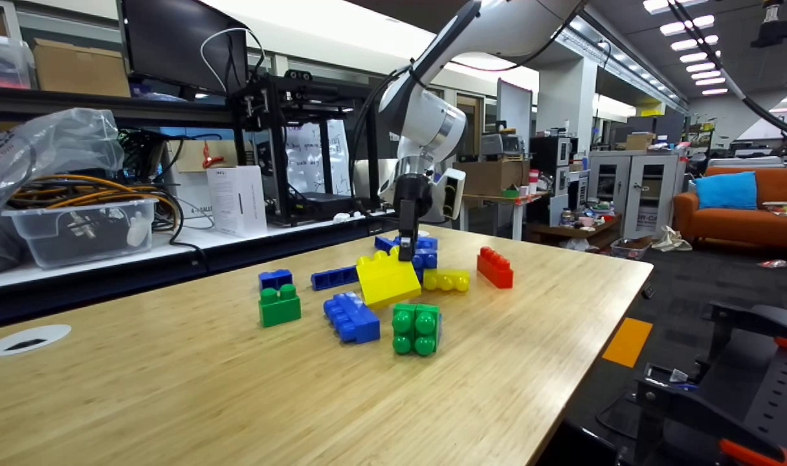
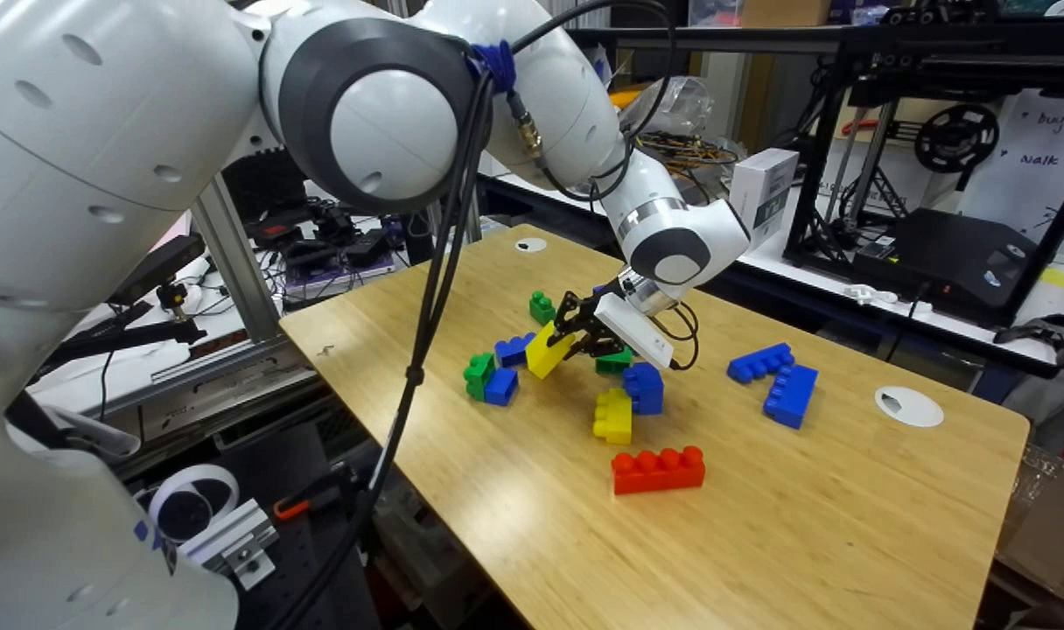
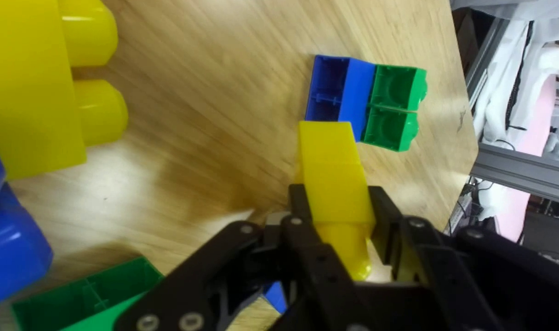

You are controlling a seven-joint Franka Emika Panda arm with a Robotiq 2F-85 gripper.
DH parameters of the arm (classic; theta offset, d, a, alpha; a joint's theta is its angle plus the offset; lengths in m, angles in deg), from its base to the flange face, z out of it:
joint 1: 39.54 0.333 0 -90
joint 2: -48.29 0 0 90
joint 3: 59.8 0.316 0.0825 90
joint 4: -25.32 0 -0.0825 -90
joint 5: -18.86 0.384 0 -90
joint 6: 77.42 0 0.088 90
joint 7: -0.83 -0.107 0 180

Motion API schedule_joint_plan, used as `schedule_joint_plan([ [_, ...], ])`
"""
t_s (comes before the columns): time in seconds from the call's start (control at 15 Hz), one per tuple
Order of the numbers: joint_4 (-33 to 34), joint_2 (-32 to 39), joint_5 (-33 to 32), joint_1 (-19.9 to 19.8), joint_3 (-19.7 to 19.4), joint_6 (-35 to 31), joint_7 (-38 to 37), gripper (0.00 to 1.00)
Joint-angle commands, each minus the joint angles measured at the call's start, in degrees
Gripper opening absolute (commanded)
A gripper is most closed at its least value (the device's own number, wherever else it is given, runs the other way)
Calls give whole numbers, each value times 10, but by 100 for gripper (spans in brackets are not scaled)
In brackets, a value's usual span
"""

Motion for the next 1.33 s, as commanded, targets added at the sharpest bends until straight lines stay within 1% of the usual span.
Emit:
schedule_joint_plan([
  [0.0, 8, 1, -8, 12, -9, -34, -23, 10],
  [0.27, 10, 3, -20, 18, -11, -66, -43, 10],
  [0.73, 42, 35, -16, 9, -6, -47, -51, 10],
  [0.93, 53, 48, -23, 11, -13, -53, -59, 10],
  [1.27, 60, 55, -34, 21, -23, -82, -71, 10],
])
